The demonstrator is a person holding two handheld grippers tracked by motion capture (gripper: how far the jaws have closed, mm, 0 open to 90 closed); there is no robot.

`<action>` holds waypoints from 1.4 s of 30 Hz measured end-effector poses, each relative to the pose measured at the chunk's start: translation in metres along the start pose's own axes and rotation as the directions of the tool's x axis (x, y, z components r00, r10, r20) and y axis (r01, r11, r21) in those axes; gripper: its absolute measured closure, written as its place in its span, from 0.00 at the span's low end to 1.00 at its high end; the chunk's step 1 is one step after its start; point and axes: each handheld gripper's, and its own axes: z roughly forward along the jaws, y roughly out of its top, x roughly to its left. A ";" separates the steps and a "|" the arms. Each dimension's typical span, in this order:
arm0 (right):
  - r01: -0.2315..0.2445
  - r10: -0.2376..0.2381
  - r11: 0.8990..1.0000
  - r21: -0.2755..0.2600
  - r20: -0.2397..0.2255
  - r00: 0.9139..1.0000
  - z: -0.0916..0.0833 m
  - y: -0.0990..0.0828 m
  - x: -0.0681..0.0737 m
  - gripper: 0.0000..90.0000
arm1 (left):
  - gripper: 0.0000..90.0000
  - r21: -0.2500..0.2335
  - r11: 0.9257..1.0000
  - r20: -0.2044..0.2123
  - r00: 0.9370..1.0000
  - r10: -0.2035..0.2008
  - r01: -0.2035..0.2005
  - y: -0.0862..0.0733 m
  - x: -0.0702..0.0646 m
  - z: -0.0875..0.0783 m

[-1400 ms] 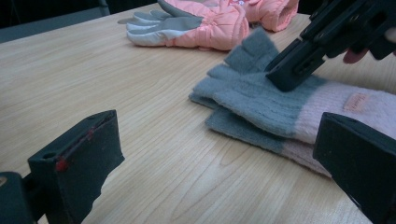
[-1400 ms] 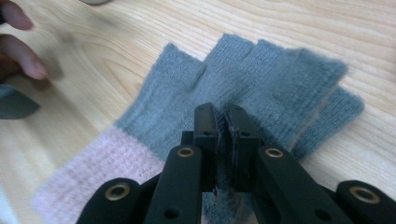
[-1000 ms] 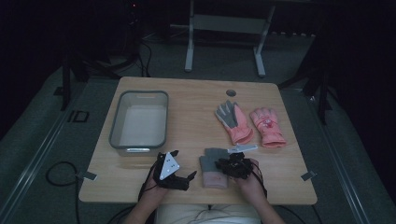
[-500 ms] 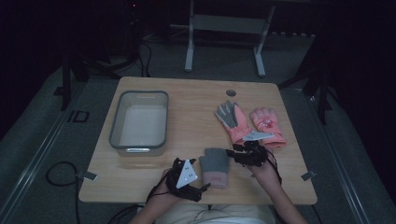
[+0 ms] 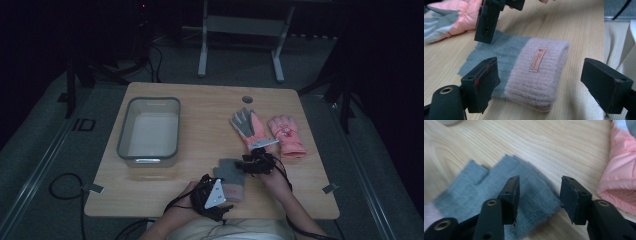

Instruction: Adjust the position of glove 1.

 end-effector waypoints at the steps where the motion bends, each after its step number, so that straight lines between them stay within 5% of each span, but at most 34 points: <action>1: -0.005 0.005 1.000 0.012 -0.007 1.000 0.002 -0.001 -0.001 0.52 | 0.20 0.005 1.000 0.002 1.000 0.004 -0.004 0.000 0.000 0.001; 3: -0.009 0.009 1.000 0.027 -0.010 1.000 0.005 -0.003 -0.002 0.49 | 0.25 0.032 0.999 0.025 0.999 0.024 -0.025 -0.001 0.000 0.008; 11: -0.015 0.015 1.000 0.025 -0.020 1.000 0.010 -0.005 -0.005 0.45 | 0.31 0.082 0.993 0.003 0.996 0.088 -0.088 -0.001 -0.004 0.014; 20: -0.054 0.056 0.998 0.035 -0.067 0.996 0.011 -0.005 0.001 0.69 | 0.50 0.108 0.989 -0.033 0.994 0.102 -0.098 0.000 -0.004 0.013; 25: -0.054 0.058 0.997 0.058 -0.085 0.995 0.011 0.001 0.009 0.83 | 0.71 0.081 0.997 0.008 1.000 0.012 -0.013 0.003 0.008 0.006; 37: -0.037 0.031 0.999 -0.038 -0.154 0.988 -0.013 0.025 0.022 0.84 | 0.76 0.104 0.994 0.016 1.000 -0.017 0.016 0.010 0.029 -0.014; 42: -0.027 0.014 0.997 -0.077 -0.169 0.986 -0.020 0.039 0.027 0.84 | 0.76 0.115 0.993 -0.002 1.000 0.005 -0.005 0.018 0.038 -0.027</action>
